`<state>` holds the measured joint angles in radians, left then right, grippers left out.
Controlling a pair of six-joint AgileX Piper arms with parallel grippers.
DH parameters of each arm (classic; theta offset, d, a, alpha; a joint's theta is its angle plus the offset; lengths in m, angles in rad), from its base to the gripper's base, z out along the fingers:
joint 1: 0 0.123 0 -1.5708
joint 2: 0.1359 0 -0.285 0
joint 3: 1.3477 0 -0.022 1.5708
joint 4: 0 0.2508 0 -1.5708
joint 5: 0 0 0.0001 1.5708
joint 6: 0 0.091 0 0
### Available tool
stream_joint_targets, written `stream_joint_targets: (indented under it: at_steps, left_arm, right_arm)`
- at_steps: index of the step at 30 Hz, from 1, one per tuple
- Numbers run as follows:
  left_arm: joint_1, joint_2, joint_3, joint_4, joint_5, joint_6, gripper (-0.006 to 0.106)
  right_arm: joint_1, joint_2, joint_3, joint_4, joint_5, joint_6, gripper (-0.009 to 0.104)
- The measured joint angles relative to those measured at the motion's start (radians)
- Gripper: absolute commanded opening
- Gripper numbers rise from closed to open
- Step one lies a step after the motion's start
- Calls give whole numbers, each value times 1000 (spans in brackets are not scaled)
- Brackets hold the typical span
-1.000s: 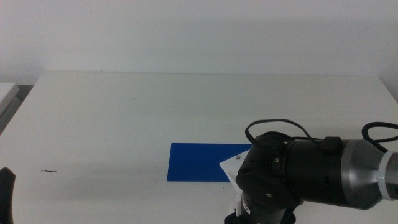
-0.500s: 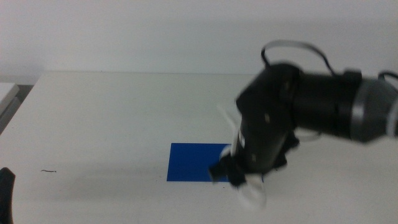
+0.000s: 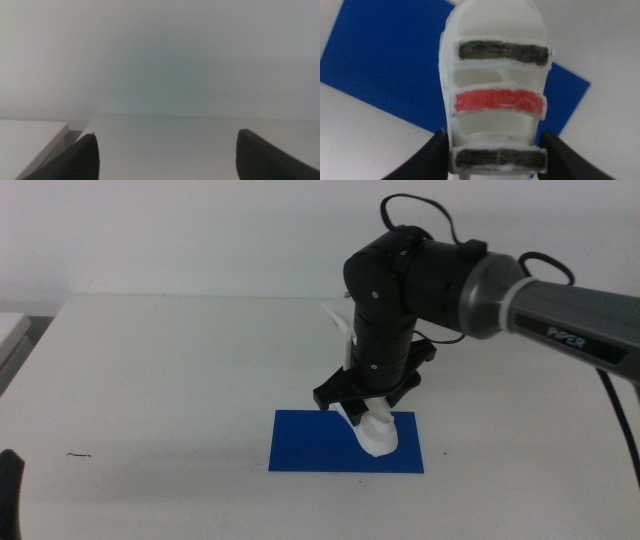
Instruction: Use one arm to grab the shoe from the table and place it on the mat.
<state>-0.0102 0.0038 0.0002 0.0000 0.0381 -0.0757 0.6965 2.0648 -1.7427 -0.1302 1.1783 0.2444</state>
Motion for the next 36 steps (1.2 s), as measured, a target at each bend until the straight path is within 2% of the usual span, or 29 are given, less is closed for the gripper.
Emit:
stream_joint_targets:
  at_steps: [5,8,12,15,19,26,32,36]
  left_arm:
    - [0,0,0,0,0,0,94]
    - [0,0,0,0,0,0,94]
    - [0,0,0,0,0,0,94]
    - [0,0,0,0,0,0,94]
    - [0,0,0,0,0,0,94]
    - [0,0,0,0,0,0,94]
    - [0,0,0,0,0,0,94]
    - [0,0,0,0,0,0,94]
  right_arm:
    - [0,18,-12,19,-3,-119,9]
    - [0,18,-16,42,-26,-363,9]
    - [2,22,-16,92,-29,-768,9]
    - [2,35,-16,105,-34,-929,9]
    - [2,65,-16,105,-42,-989,9]
    - [2,91,-16,99,-72,-993,9]
    - [2,106,-9,51,-93,-993,18]
    - [2,105,8,44,-110,-993,26]
